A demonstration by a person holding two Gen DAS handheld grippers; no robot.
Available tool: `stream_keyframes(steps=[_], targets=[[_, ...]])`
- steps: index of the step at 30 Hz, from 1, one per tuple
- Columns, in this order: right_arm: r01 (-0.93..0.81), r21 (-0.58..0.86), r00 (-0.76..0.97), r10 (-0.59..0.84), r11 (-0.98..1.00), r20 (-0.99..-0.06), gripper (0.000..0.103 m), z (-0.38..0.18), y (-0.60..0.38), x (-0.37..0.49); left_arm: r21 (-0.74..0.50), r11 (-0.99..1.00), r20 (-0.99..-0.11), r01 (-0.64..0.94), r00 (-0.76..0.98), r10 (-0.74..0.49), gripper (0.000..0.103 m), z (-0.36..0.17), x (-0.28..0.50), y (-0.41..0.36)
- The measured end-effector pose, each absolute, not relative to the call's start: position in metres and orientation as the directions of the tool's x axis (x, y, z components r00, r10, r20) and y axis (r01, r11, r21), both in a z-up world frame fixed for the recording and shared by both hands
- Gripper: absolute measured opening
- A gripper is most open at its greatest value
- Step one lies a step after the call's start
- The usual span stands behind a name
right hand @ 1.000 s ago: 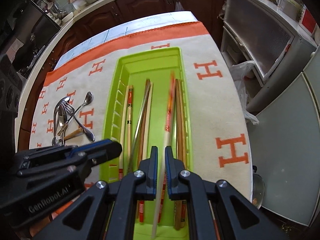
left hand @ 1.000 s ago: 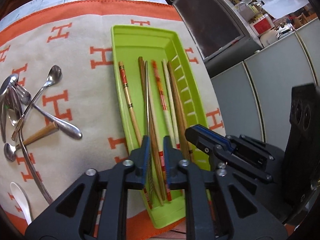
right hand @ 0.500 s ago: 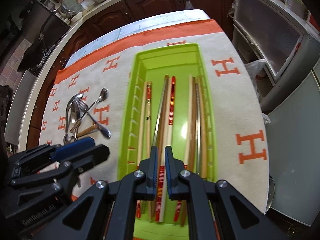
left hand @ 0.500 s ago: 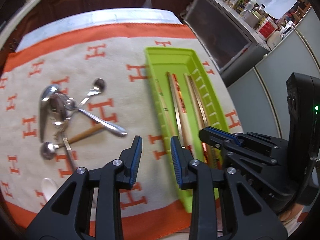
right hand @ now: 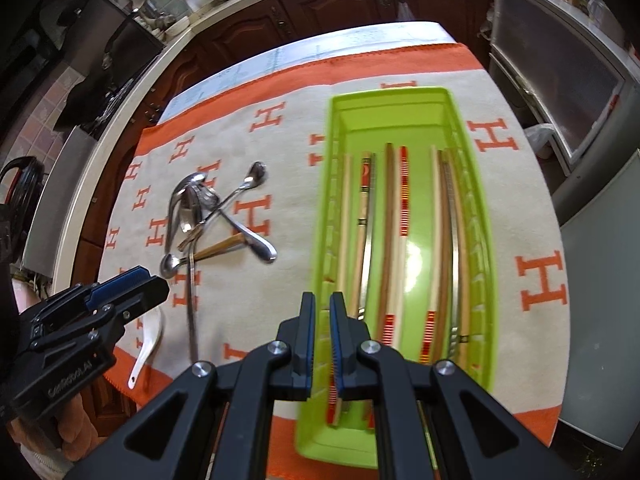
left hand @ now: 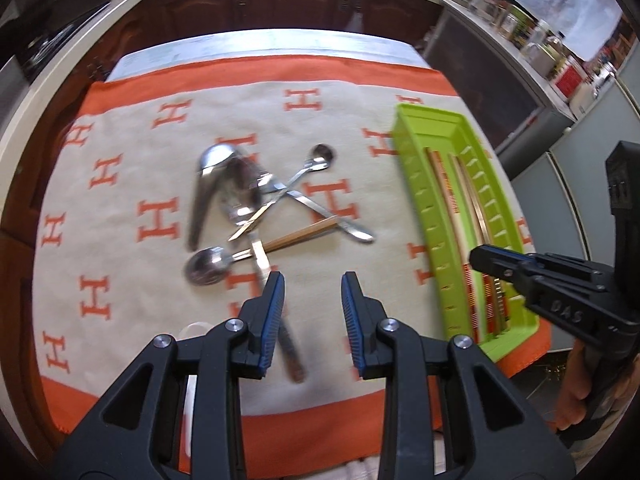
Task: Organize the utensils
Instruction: 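Move both tools back toward the white ceramic spoon and steel spoons, then close the left tool on the white ceramic spoon's handle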
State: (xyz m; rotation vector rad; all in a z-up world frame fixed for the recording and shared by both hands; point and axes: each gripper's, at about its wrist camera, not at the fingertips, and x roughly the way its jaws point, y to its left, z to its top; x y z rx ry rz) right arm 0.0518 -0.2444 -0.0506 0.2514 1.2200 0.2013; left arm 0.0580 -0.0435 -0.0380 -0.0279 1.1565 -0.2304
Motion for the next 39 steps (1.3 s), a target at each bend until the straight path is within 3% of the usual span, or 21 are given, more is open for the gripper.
stream_keyframes(steps=[10, 12, 14, 18, 24, 39], targets=[[-0.108, 0.311, 0.297, 0.329, 0.944, -0.896, 0.008, -0.045, -0.197, 0.053, -0.148, 0.985, -0.922, 0.089, 0.349, -0.17, 0.026, -0.052, 0.037, 0.032], [-0.125, 0.315, 0.289, 0.338, 0.941, -0.896, 0.01, -0.046, -0.187, 0.052, -0.166, 0.983, -0.925, 0.08, 0.332, -0.183, 0.026, -0.058, 0.034, 0.043], [-0.135, 0.317, 0.284, 0.344, 0.939, -0.895, 0.02, -0.046, -0.18, 0.052, -0.18, 0.981, -0.929, 0.072, 0.314, -0.194, 0.026, -0.065, 0.031, 0.054], [-0.155, 0.318, 0.267, 0.349, 0.936, -0.898, 0.022, -0.05, -0.163, 0.052, -0.244, 0.965, -0.93, 0.093, 0.261, -0.261, 0.026, -0.082, 0.026, 0.07], [-0.174, 0.304, 0.236, 0.339, 0.937, -0.911, 0.022, -0.059, -0.145, 0.053, -0.288, 0.948, -0.932, 0.133, 0.186, -0.31, 0.026, -0.104, 0.022, 0.073], [-0.206, 0.294, 0.203, 0.334, 0.933, -0.92, 0.022, -0.07, -0.125, 0.054, -0.244, 0.95, -0.941, 0.195, 0.19, -0.281, 0.026, -0.12, 0.029, 0.053]])
